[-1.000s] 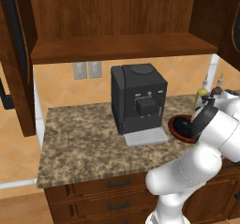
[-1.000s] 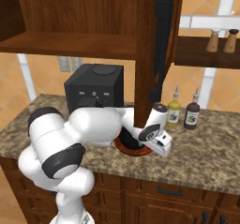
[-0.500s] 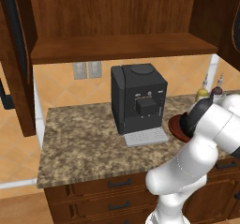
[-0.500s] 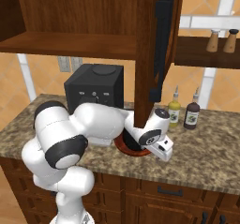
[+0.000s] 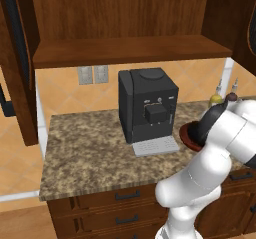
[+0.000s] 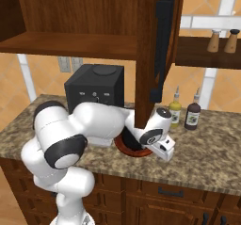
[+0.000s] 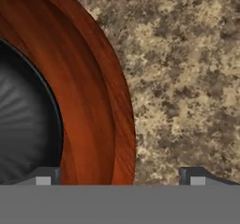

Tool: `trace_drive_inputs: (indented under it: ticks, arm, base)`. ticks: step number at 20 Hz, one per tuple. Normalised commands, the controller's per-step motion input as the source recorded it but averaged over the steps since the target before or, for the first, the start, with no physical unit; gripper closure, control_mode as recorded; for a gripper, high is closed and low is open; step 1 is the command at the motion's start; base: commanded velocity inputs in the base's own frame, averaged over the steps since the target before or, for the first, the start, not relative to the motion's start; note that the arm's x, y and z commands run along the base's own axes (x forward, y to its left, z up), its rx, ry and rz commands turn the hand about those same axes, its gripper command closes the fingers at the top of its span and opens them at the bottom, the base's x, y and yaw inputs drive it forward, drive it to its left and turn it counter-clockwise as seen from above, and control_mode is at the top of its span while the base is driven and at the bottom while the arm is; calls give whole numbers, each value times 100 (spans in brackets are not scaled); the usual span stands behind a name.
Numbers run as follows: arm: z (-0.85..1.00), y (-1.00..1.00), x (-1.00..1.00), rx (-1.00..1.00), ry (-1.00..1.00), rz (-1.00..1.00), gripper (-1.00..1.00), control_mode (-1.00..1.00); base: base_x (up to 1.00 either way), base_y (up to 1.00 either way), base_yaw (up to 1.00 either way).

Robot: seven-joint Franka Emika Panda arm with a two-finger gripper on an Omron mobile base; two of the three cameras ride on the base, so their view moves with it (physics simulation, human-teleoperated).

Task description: Pick up the bowls on the counter and stack them on top of one another in the open cabinet. Place the smaller bowl on top of the larger bowl.

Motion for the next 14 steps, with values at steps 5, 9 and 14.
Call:
trace_drive_inputs:
  ticks: [5,9,14]
  arm:
    - [15,0,0,6,-11,-3,-100,-100]
    - [0,0,0,12,-14,-7,-100,-100]
    - [0,0,0,6,-8,-5,-100,-100]
  base:
    - [0,0,0]
    - [0,0,0]
    - [0,0,0]
